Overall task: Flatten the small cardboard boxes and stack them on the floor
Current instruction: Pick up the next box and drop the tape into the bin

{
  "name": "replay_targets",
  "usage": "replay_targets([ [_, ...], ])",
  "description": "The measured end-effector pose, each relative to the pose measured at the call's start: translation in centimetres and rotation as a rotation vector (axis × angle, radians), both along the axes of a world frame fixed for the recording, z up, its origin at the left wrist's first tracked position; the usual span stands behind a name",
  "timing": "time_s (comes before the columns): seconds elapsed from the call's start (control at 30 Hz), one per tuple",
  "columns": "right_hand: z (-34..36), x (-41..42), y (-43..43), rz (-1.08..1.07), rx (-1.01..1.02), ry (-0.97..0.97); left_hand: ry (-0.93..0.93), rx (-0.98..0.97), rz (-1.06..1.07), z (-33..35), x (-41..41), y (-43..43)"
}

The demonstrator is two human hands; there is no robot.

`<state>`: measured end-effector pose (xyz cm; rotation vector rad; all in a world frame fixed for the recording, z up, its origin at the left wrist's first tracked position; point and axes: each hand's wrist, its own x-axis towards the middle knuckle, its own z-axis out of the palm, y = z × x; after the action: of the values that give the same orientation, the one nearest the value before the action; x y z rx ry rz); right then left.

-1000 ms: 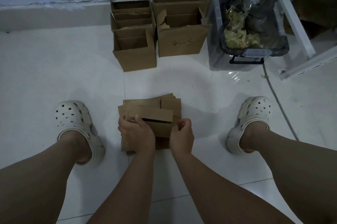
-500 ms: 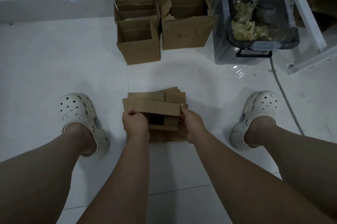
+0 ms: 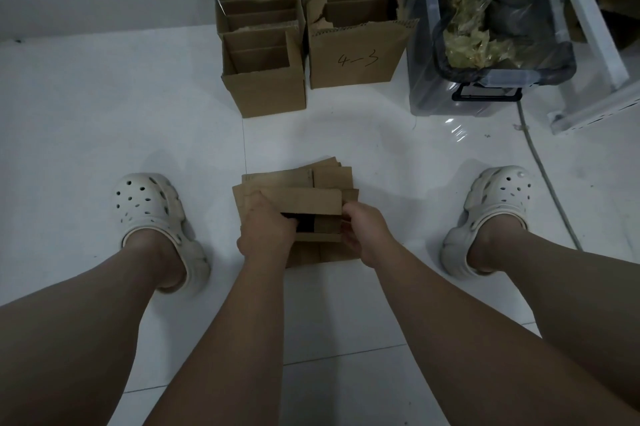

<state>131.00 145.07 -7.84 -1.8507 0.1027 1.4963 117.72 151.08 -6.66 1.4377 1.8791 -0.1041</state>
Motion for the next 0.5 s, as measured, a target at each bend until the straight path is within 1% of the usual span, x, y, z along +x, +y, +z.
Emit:
replay_targets([
  [0.1, 0.2, 0.0, 0.0, 0.031, 0.075, 0.012, -0.018, 0.041, 0.076, 0.3, -0.5, -0.5],
  [0.17, 0.2, 0.0, 0.3, 0.089, 0.122, -0.019, -0.031, 0.077, 0.089, 0.6, -0.4, -0.6],
  [0.3, 0.7, 0.3, 1.4, 0.311, 0.183, -0.163, -0.034, 0.109, 0.065, 1.4, -0.2, 0.1],
  [0.37, 1.3, 0.7, 2.0, 0.393, 0.185, -0.185, -0.02, 0.112, 0.019, 1.9, 0.0, 0.7],
  [0.43, 1.9, 1.3, 2.5, 0.465, 0.147, -0.159, 0.007, 0.119, -0.027, 2.4, 0.2, 1.5],
  [0.5, 2.5, 2.0, 2.9, 0.408, 0.109, -0.047, 0.027, 0.153, -0.066, 3.1, 0.6, 2.2],
])
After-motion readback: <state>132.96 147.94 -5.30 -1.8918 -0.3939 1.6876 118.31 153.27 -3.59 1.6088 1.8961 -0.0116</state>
